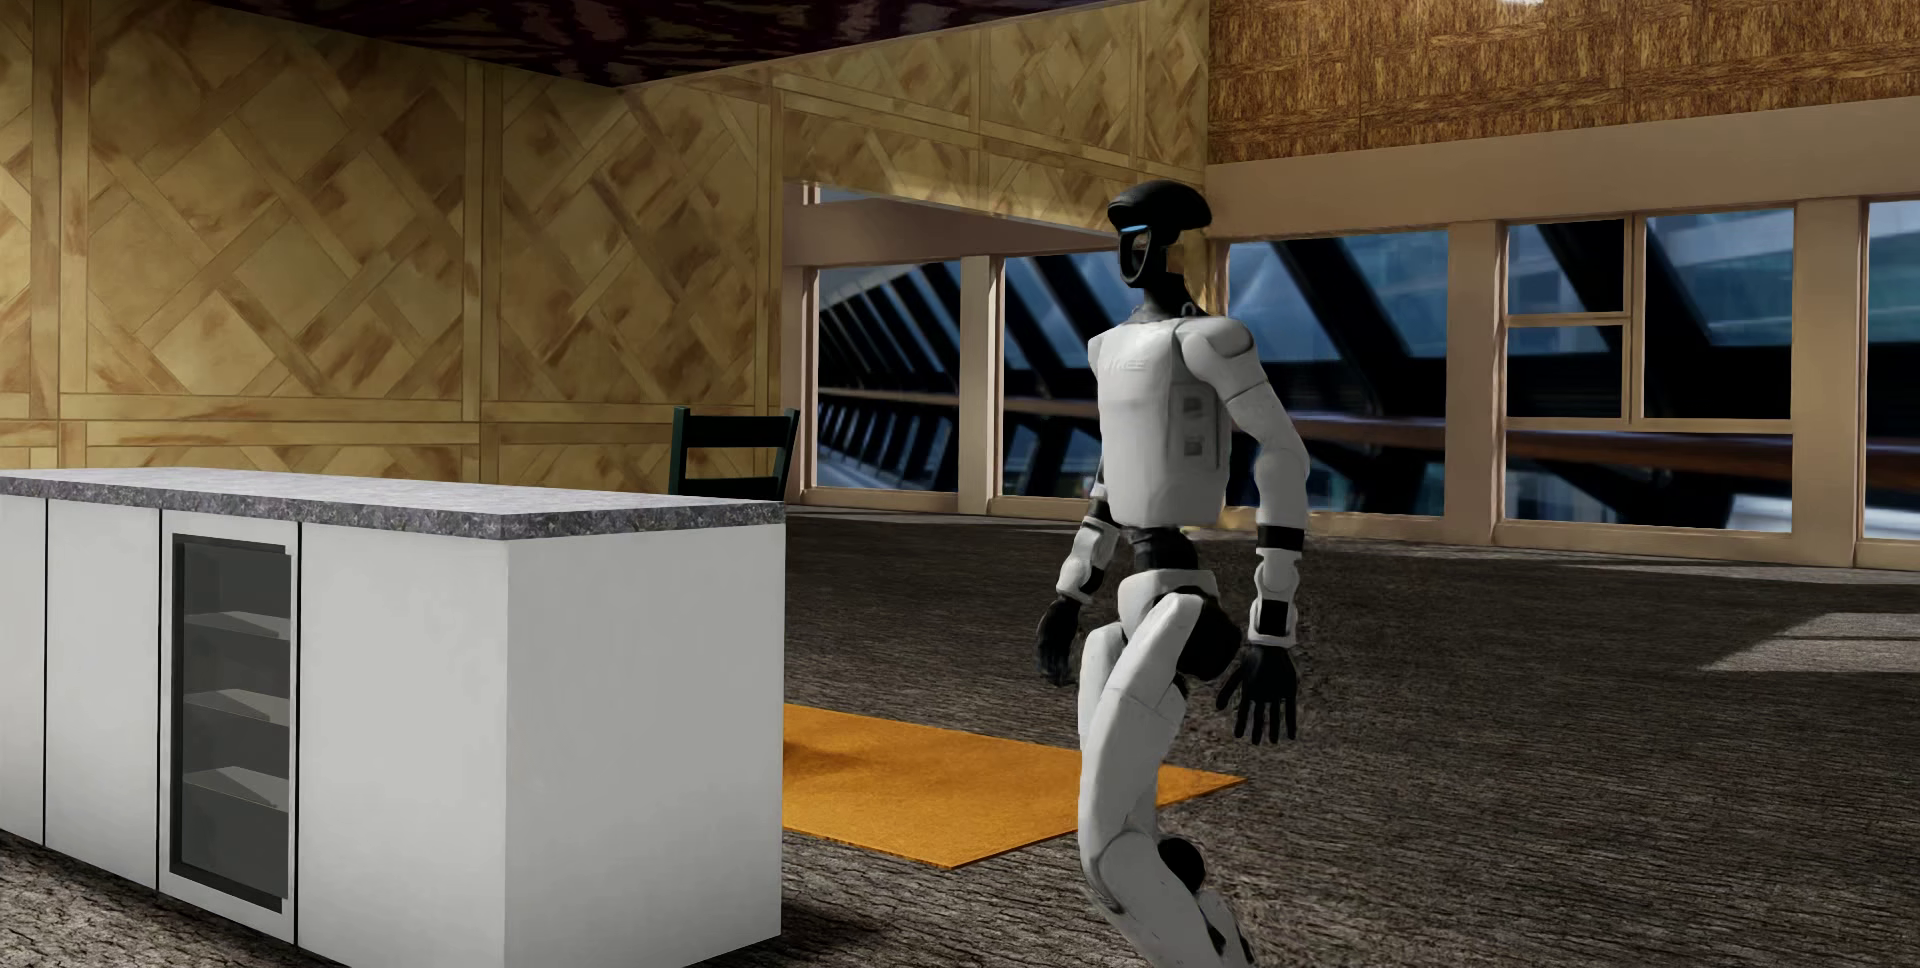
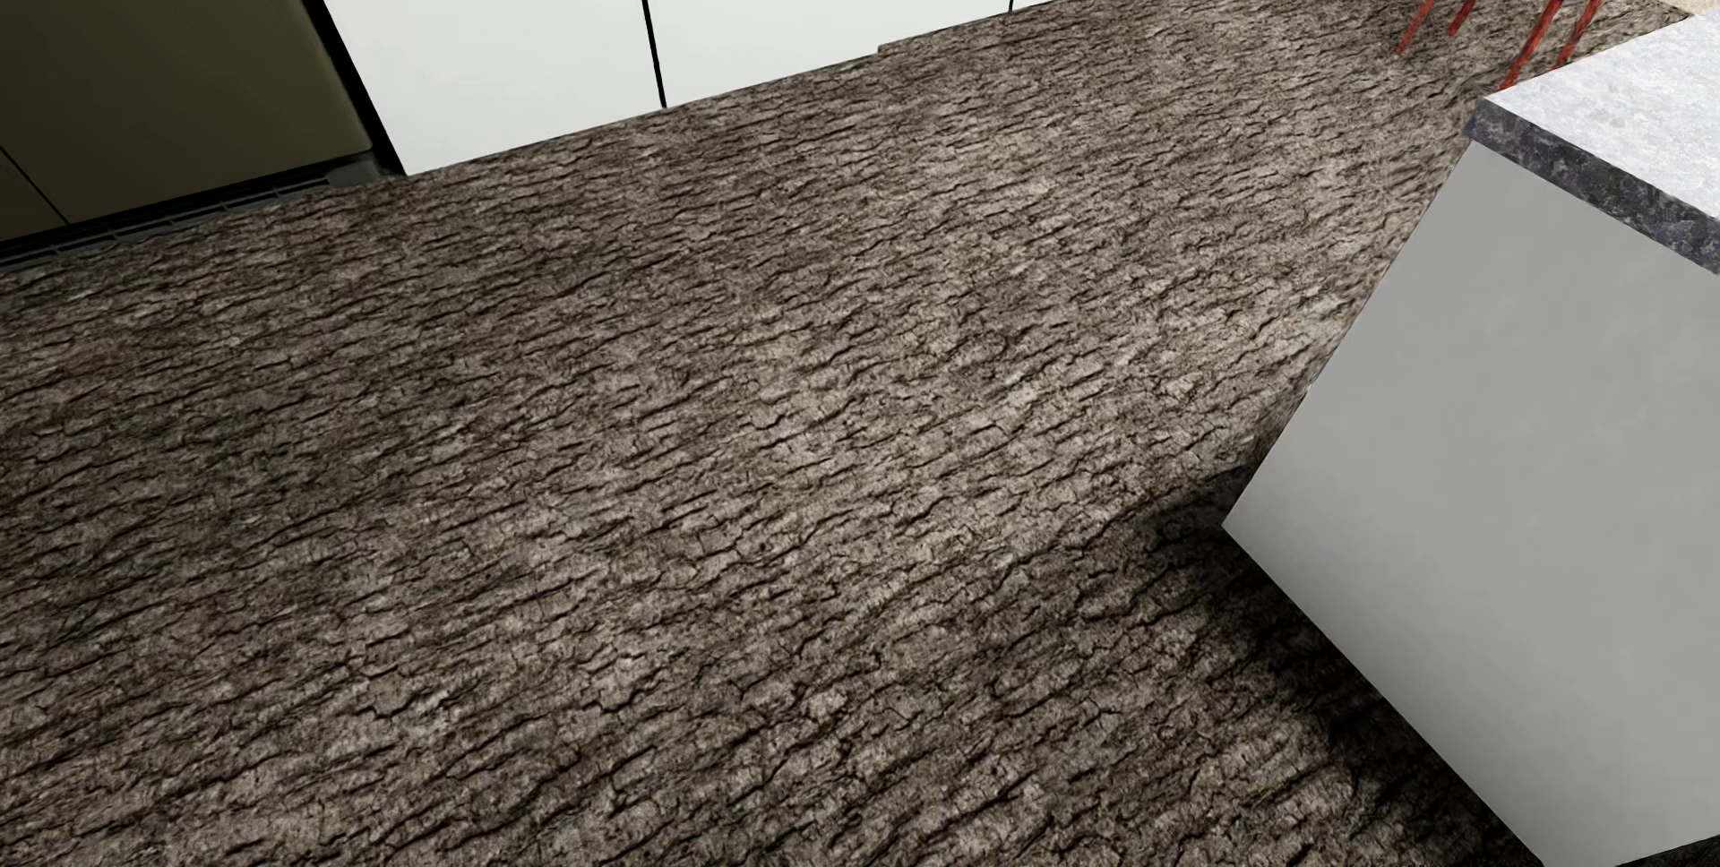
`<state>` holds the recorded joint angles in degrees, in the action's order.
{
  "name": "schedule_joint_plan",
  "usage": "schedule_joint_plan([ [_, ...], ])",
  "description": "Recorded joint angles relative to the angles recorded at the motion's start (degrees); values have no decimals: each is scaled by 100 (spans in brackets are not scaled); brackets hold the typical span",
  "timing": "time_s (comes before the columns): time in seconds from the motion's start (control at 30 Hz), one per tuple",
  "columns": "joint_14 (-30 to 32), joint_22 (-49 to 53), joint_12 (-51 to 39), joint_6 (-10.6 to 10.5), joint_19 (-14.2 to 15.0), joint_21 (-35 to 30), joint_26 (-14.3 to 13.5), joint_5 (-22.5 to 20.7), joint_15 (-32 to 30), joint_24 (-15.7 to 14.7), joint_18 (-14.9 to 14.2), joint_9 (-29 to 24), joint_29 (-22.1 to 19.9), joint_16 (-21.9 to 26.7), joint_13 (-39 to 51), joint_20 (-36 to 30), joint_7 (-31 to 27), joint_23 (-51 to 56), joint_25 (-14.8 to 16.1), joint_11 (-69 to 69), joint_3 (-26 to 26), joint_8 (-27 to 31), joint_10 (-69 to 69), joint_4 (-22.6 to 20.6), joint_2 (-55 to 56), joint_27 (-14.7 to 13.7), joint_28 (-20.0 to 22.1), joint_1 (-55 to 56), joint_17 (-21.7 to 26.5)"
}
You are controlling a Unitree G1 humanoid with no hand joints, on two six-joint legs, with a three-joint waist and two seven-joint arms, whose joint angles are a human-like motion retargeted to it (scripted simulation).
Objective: Go around the counter
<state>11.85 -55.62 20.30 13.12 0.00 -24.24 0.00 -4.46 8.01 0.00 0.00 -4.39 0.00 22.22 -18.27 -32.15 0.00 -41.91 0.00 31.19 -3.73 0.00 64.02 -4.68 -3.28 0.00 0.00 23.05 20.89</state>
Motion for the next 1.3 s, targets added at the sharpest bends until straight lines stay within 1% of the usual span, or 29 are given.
schedule_joint_plan([
  [0.03, 320, 25, 187, -24, 0, 22, 0, 152, -167, 0, 0, 19, 0, -46, 130, -9, 0, 307, 0, -225, -242, 0, -1224, 62, -458, 0, 0, 291, 23],
  [0.07, 67, 58, 344, -105, 0, 52, 0, 303, -323, 0, 0, 73, 0, -106, 244, -17, 0, 631, 0, -347, -349, 0, -2334, 150, -863, 0, 0, 531, 90],
  [0.13, -2025, 16, 423, -282, 0, 227, 0, 658, -840, 0, 0, 225, 0, -235, 339, 29, 0, 1299, 0, -346, -550, 0, -3692, 410, -1327, 0, 0, 984, 261],
  [0.17, -2634, 53, 409, -295, 0, 297, 0, 892, -1237, 0, 0, 206, 0, -217, 360, 40, 0, 1450, 0, -258, -701, 0, -3764, 498, -1522, 0, 0, 1110, 272],
  [0.2, -2385, 53, 371, -267, 0, 355, 0, 1098, -1801, 0, 0, 209, 0, -178, 337, 86, 0, 1416, 0, -123, -810, 0, -3607, 476, -1692, 0, 0, 1252, 239],
  [0.27, -477, -93, 186, -121, 0, 372, 0, 1356, -3293, 0, 0, 432, 0, -91, 147, 122, 0, 853, 0, 755, -630, 0, -2825, 95, -1491, 0, 0, 1617, 82],
  [0.3, -44, -172, 38, -33, 0, 305, 0, 1420, -3593, 0, 0, 422, 0, -46, 89, 152, 0, 403, 0, 1707, -451, 0, -2252, -165, -1057, 0, 0, 1575, 1],
  [0.33, -122, -190, -175, 5, 0, 150, 0, 1405, -2873, 0, 0, 273, 0, 18, 110, 181, 0, -26, 0, 2912, -263, 0, -1945, -432, -465, 0, 0, 1194, -42],
  [0.4, -669, -94, -639, -142, 0, -170, 0, 1214, -258, 0, 0, 9, 0, 118, 90, 276, 0, -619, 0, 4574, 220, 0, -2451, -691, 817, 0, 0, -308, -18],
  [0.43, -1086, 168, -794, -298, 0, -254, 0, 1075, 530, 0, 0, -65, 0, 216, -26, 250, 0, -769, 0, 4611, 558, 0, -2845, -645, 1380, 0, 0, -1121, 47],
  [0.47, -1540, 538, -903, -436, 0, -292, 0, 991, 874, 0, 0, -164, 0, 335, -163, 273, 0, -889, 0, 4128, 927, 0, -3272, -546, 1773, 0, 0, -1962, 129],
  [0.53, -2454, 908, -1317, -635, 0, -124, 0, 1018, 825, 0, 0, -163, 0, 408, -402, 639, 0, -1082, 0, 2447, 1532, 0, -3910, -337, 2597, 0, 0, -3146, 268],
  [0.63, -3234, 1448, -2038, -669, 0, 98, 0, 1323, 535, 0, 0, 15, 0, 560, -576, 931, 0, -1377, 0, -270, 2174, 0, -4095, -151, 3256, 0, 0, -4161, 360],
  [0.7, -2845, 1739, -2106, -791, 0, 168, 0, 1427, 548, 0, 0, -17, 0, 526, -705, 1160, 0, -1565, 0, 260, 2521, 0, -3700, 238, 3545, 0, 0, -4661, 385],
  [0.73, -2184, 1786, -1987, -903, 0, 154, 0, 1347, 328, 0, 0, 44, 0, 412, -753, 1245, 0, -1733, 0, 881, 2583, 0, -3145, 407, 3639, 0, 0, -4681, 367],
  [0.8, -230, 1592, -1601, -1185, 0, 46, 0, 881, 112, 0, 0, 39, 0, 132, -699, 1205, 0, -2038, 0, 1883, 2310, 0, -1018, 632, 3421, 0, 0, -4050, 300],
  [0.83, 79, 1467, -1430, -1229, 0, 88, 0, 583, 346, 0, 0, -117, 0, 73, -634, 1020, 0, -1952, 0, 1913, 2057, 0, 261, 624, 2915, 0, 0, -3535, 243],
  [0.9, -692, 882, -1169, -1102, 0, 224, 0, 425, 568, 0, 0, -203, 0, -154, -498, 646, 0, -1444, 0, 1374, 1467, 0, 1646, 292, 1778, 0, 0, -2172, 83],
  [0.97, -357, 443, -626, -865, 0, 445, 0, 495, 577, 0, 0, -195, 0, -258, -396, 483, 0, -561, 0, 532, 697, 0, 540, -58, 562, 0, 0, -1070, -16],
  [1.0, 57, 252, -376, -781, 0, 491, 0, 587, 601, 0, 0, -185, 0, -244, -297, 286, 0, -82, 0, 202, 347, 0, -664, -136, 33, 0, 0, -673, -12],
  [1.03, 88, 85, -162, -754, 0, 509, 0, 667, 675, 0, 0, -164, 0, -225, -109, 165, 0, 343, 0, -8, 66, 0, -1934, -120, -378, 0, 0, -347, 18],
  [1.07, -734, -94, -25, -791, 0, 522, 0, 695, 821, 0, 0, -127, 0, -177, 142, -156, 0, 707, 0, -123, -166, 0, -3009, -24, -699, 0, 0, -103, 84],
  [1.1, -2182, -232, 93, -829, 0, 561, 0, 731, 1017, 0, 0, -96, 0, -98, 382, -615, 0, 991, 0, -160, -383, 0, -3613, 85, -1001, 0, 0, 75, 154],
  [1.13, -3172, -290, 263, -856, 0, 689, 0, 794, 1181, 0, 0, -84, 0, -51, 556, -791, 0, 1217, 0, -121, -615, 0, -3691, 242, -1279, 0, 0, 273, 184],
  [1.17, -3121, -384, 397, -842, 0, 852, 0, 879, 1164, 0, 0, -118, 0, -21, 656, -935, 0, 1334, 0, -59, -809, 0, -3646, 344, -1567, 0, 0, 460, 171],
  [1.2, -2217, -499, 500, -771, 0, 1014, 0, 1028, 824, 0, 0, -129, 0, -12, 643, -1011, 0, 1363, 0, 130, -932, 0, -3529, 286, -1791, 0, 0, 630, 124],
  [1.23, -915, -599, 587, -667, 0, 1118, 0, 1200, 144, 0, 0, -21, 0, -32, 555, -975, 0, 1288, 0, 562, -967, 0, -3253, 125, -1761, 0, 0, 793, 63],
  [1.27, 30, -717, 641, -504, 0, 1129, 0, 1390, -763, 0, 0, 90, 0, -72, 429, -949, 0, 1095, 0, 1278, -849, 0, -2904, -152, -1568, 0, 0, 825, -14],
  [1.3, 242, -751, 611, -340, 0, 1007, 0, 1530, -1529, 0, 0, 51, 0, -61, 321, -1022, 0, 770, 0, 2250, -624, 0, -2521, -468, -1289, 0, 0, 622, -100],
])
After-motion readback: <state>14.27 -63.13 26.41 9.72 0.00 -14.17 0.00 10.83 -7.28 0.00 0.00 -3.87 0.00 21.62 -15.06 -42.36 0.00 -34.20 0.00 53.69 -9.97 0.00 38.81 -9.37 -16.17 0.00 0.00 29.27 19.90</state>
